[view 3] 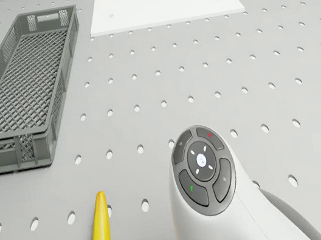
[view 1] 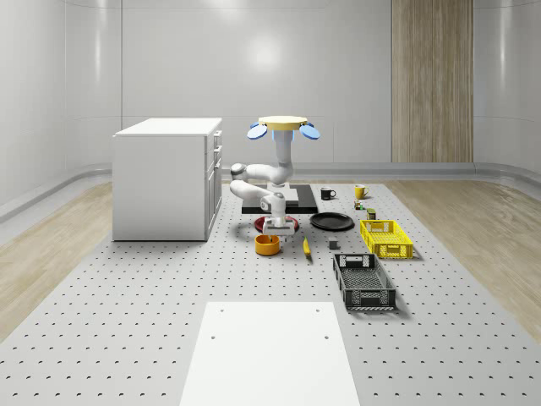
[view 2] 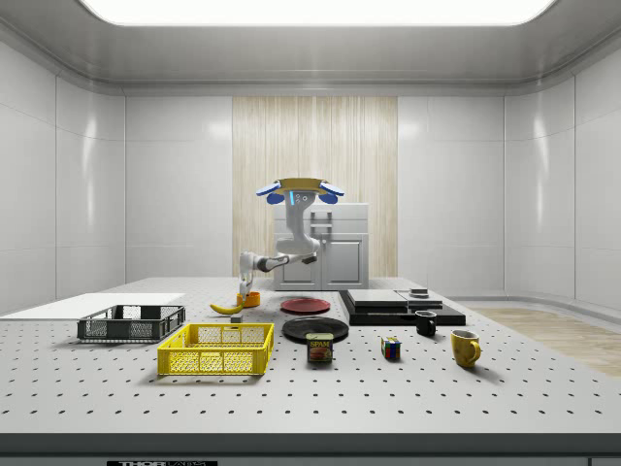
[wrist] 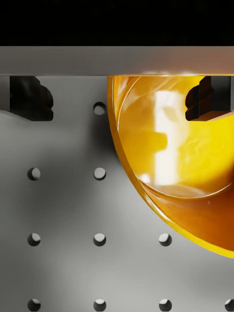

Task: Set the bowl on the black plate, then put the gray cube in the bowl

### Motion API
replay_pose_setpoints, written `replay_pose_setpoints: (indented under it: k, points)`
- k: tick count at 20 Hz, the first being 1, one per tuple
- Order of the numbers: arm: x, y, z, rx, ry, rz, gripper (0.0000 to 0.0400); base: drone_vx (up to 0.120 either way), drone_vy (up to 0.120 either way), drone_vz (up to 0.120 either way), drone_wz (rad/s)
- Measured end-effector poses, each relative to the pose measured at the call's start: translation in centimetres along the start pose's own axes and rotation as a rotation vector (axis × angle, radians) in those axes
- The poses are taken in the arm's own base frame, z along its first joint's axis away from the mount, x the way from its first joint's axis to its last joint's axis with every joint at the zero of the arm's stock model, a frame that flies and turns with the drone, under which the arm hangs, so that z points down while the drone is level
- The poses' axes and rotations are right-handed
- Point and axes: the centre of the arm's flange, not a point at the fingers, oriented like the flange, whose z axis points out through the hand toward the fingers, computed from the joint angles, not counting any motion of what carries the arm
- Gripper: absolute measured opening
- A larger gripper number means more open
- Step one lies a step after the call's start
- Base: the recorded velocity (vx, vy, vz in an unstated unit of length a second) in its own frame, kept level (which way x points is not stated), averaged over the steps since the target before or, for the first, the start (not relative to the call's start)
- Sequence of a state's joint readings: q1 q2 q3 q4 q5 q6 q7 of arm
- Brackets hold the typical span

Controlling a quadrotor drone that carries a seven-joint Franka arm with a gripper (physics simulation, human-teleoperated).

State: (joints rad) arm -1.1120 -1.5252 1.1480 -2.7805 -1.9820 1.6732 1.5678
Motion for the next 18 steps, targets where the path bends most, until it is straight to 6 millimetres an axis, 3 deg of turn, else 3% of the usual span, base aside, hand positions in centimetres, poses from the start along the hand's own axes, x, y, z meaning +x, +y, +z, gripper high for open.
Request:
replay_pose_setpoints:
  k: [2,3,5,8,12,18]
  points:
    - [0.12,-0.1,0.08,0.0,0.0,0.0,0.04,0.0,0.0,0.0,0.0]
    - [0.17,-0.13,0.12,0.0,0.0,0.0,0.0334,0.0,0.0,0.0,0.0]
    - [0.23,-0.18,0.16,0.0,0.0,0.0,0.0242,0.0,0.0,0.0,0.0]
    - [0.29,-0.23,0.2,0.0,0.0,0.0,0.0167,0.0,0.0,0.0,0.0]
    - [0.32,-0.25,0.22,0.0,0.0,0.0,0.0125,0.0,0.0,0.0,0.0]
    - [0.33,-0.27,-0.35,0.0,0.0,0.0,0.0105,0.0,0.0,0.0,0.0]
